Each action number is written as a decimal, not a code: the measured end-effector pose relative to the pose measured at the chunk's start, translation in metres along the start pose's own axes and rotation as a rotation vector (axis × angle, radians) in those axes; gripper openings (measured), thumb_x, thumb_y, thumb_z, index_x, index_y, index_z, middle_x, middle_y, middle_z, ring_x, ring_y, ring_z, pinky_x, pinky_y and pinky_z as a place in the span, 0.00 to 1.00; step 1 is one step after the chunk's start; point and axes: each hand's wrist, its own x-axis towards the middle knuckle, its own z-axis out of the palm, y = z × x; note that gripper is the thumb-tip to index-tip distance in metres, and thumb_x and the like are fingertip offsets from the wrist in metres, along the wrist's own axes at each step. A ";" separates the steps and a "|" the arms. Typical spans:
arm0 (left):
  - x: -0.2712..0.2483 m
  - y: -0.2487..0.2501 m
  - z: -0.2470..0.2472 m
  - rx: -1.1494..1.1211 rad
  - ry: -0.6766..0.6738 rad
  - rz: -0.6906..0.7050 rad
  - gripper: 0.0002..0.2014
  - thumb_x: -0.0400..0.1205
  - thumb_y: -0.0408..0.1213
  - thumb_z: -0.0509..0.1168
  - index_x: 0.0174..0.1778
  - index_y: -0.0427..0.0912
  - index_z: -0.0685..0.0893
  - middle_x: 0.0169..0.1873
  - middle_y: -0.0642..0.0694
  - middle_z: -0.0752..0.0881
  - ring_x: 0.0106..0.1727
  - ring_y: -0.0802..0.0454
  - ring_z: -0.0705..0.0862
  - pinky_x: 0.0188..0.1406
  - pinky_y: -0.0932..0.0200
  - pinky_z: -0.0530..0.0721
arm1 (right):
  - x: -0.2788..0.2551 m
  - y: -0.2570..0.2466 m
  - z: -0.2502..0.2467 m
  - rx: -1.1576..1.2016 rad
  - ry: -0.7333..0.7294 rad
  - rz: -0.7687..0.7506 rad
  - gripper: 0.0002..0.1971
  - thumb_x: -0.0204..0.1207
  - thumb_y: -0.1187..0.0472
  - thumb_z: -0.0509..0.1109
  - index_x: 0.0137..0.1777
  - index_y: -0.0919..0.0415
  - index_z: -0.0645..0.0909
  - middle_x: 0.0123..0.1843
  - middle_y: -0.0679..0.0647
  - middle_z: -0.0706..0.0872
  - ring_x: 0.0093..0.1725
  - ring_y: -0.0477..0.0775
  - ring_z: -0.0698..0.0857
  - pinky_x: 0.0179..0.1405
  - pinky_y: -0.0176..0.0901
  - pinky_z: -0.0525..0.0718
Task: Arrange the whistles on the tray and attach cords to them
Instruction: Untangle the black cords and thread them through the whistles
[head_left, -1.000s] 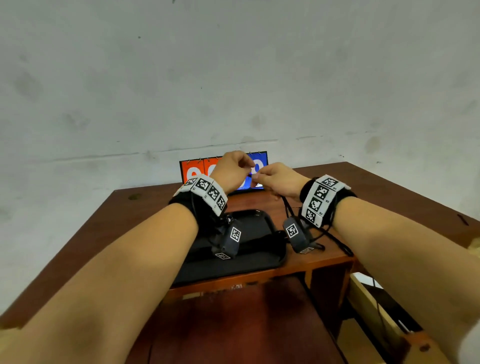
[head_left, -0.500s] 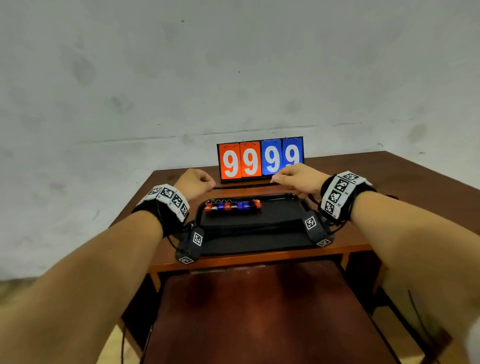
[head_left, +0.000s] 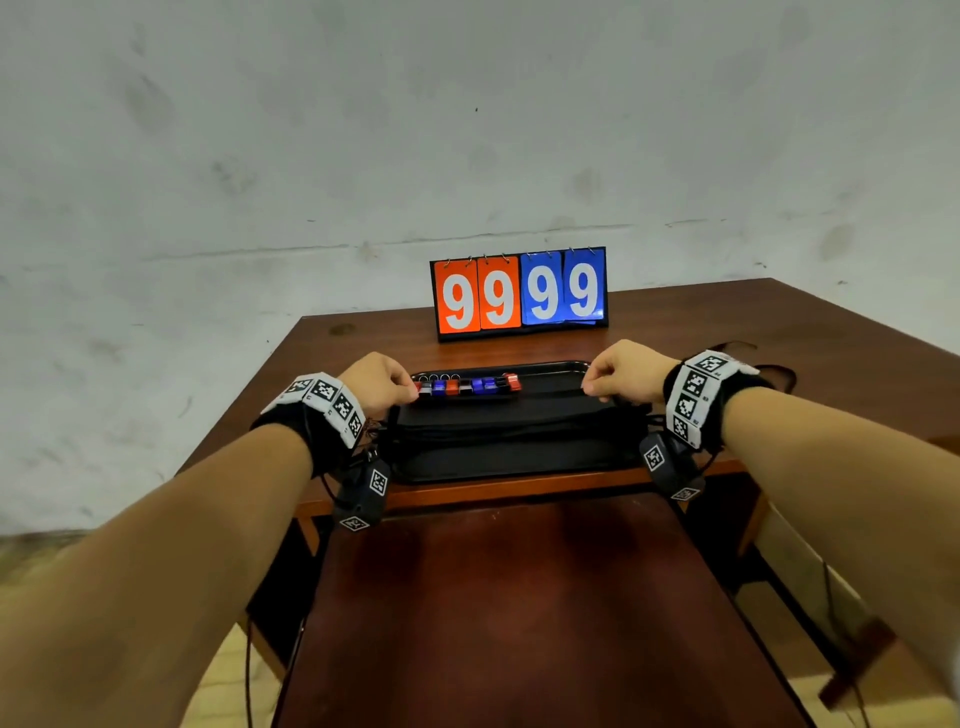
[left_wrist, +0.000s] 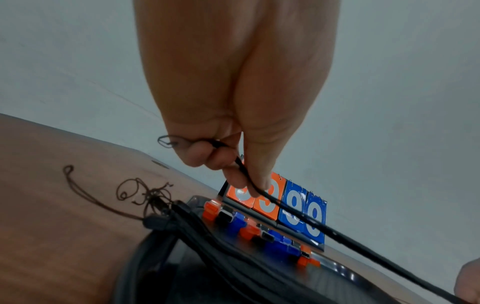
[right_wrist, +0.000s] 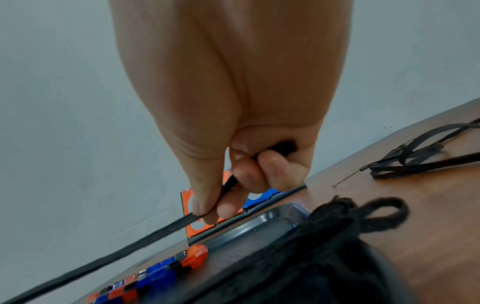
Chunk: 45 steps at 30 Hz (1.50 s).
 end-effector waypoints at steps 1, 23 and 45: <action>0.000 0.000 0.001 0.007 -0.017 -0.009 0.06 0.81 0.38 0.70 0.42 0.41 0.90 0.32 0.50 0.86 0.35 0.55 0.82 0.36 0.63 0.77 | 0.000 0.004 0.001 -0.014 -0.001 0.005 0.05 0.78 0.63 0.72 0.43 0.61 0.89 0.32 0.50 0.88 0.23 0.36 0.80 0.25 0.26 0.76; -0.003 0.004 0.018 0.181 -0.114 -0.104 0.03 0.76 0.30 0.74 0.42 0.39 0.92 0.44 0.45 0.91 0.49 0.48 0.88 0.54 0.54 0.87 | -0.002 0.029 0.010 -0.179 0.029 0.121 0.01 0.72 0.63 0.79 0.42 0.58 0.90 0.38 0.44 0.88 0.40 0.40 0.84 0.33 0.30 0.77; 0.014 0.079 0.039 0.249 -0.039 0.079 0.02 0.78 0.36 0.71 0.44 0.45 0.89 0.47 0.47 0.89 0.51 0.50 0.86 0.52 0.56 0.84 | -0.021 0.042 -0.017 -0.101 0.182 0.120 0.04 0.73 0.58 0.75 0.45 0.56 0.89 0.45 0.49 0.90 0.49 0.51 0.87 0.47 0.41 0.83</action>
